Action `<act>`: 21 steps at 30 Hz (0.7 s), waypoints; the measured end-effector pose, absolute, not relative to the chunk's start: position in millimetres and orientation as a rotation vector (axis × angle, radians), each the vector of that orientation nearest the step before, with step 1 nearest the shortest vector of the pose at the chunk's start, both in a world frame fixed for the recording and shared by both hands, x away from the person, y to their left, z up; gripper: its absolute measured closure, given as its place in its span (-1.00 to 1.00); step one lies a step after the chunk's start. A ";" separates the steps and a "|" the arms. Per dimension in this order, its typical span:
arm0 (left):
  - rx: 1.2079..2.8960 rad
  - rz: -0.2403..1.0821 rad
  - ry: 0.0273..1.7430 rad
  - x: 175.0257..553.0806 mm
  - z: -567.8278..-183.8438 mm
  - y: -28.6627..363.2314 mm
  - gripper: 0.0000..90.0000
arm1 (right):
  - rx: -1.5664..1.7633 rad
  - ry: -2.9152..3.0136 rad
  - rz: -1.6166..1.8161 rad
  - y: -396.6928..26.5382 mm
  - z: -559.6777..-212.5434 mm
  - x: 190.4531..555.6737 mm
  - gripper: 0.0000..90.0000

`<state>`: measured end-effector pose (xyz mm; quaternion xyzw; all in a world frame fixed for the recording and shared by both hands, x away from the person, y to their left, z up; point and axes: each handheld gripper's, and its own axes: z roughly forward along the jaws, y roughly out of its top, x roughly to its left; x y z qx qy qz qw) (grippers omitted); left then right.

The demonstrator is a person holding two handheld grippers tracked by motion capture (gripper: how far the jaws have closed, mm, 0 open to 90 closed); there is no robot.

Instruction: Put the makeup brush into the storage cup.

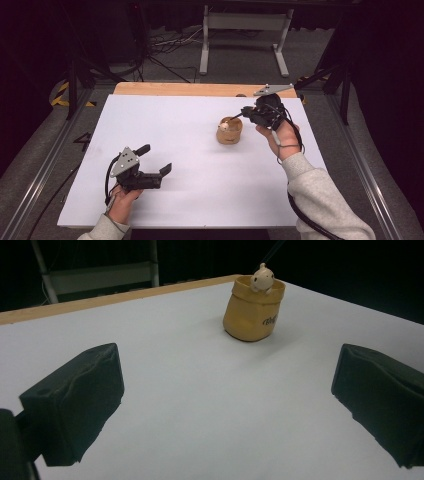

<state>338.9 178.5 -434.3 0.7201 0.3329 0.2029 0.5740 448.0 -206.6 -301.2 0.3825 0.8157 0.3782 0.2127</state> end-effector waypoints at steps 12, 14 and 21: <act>1.688 0.475 0.776 339.1 -434.1 178.5 -0.97 | 1.072 2.317 0.969 -200.1 -314.4 459.1 0.84; 1.693 0.474 0.773 339.1 -433.9 178.3 -0.97 | 1.073 2.326 0.964 -199.3 -315.2 459.4 0.84; 1.691 0.471 0.766 339.3 -433.3 176.7 -0.97 | 1.078 2.358 0.918 -194.8 -319.0 461.9 0.83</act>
